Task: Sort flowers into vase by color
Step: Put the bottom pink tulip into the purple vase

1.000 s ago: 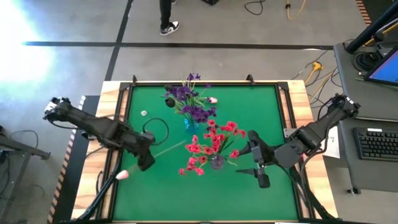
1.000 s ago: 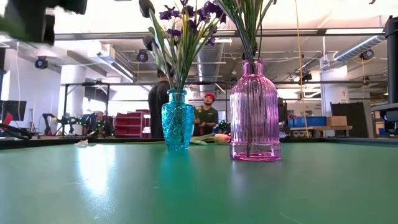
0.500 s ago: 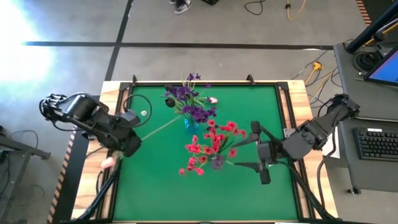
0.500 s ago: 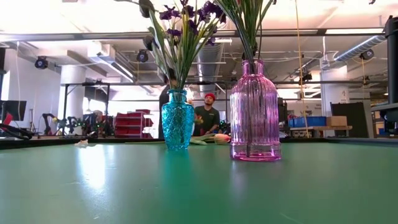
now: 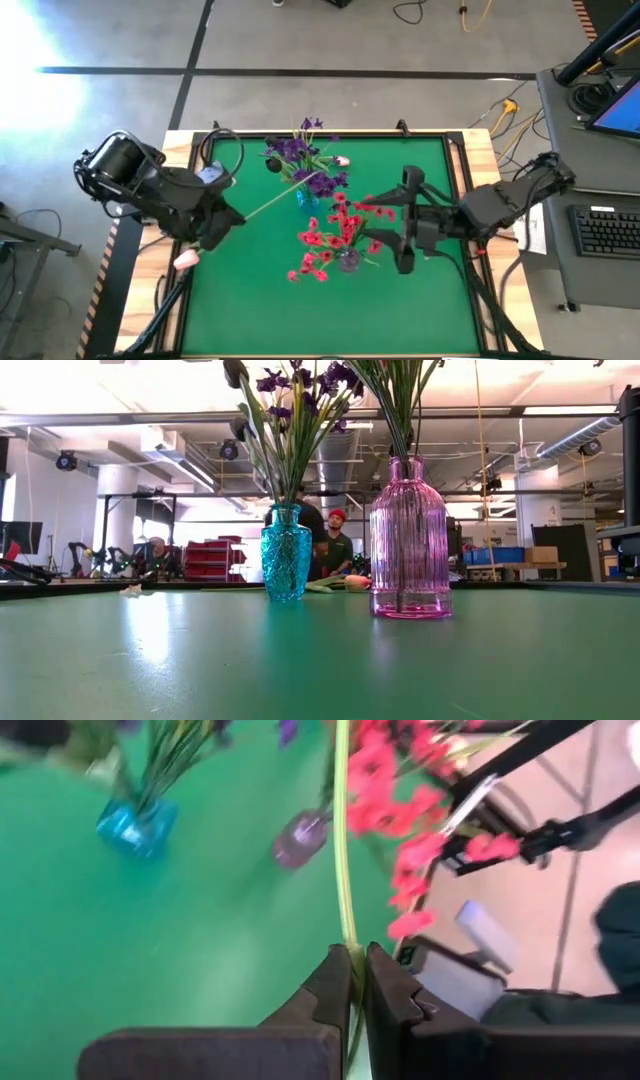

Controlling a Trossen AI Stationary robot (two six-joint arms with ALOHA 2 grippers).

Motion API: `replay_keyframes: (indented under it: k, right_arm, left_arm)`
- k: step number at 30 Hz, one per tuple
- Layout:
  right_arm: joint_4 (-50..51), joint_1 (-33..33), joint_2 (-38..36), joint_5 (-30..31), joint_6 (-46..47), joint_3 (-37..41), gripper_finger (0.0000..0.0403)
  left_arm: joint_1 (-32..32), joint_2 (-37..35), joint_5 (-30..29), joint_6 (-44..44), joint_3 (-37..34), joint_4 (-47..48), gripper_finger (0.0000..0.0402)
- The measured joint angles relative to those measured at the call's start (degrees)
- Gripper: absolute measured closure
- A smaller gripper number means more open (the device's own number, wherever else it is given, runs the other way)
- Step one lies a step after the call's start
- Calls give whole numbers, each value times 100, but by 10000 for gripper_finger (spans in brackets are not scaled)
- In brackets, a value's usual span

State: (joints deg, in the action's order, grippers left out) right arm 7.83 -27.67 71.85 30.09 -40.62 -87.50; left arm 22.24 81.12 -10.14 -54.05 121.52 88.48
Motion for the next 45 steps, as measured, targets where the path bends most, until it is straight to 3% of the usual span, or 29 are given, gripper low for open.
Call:
replay_keyframes:
  k: [7,14,18,30,37,45]
  right_arm:
    - [-56,369,625,-13,-1307,-429,158]
    - [-442,585,1457,-7,-2818,-773,158]
    - [-555,633,1908,-5,-3057,-1244,158]
    - [-442,971,2943,549,-4095,-2524,167]
    - [-151,1255,3089,596,-4201,-2632,222]
    - [92,1271,3091,601,-4192,-2626,349]
  left_arm:
    - [0,755,-591,51,1357,120,401]
    - [-100,718,-959,106,1087,-498,401]
    - [-98,737,-1287,108,1085,-656,401]
    - [-105,894,-1335,408,1079,-939,401]
    - [-107,953,-1335,524,1079,-913,401]
    - [-107,940,-1470,779,1079,-913,401]
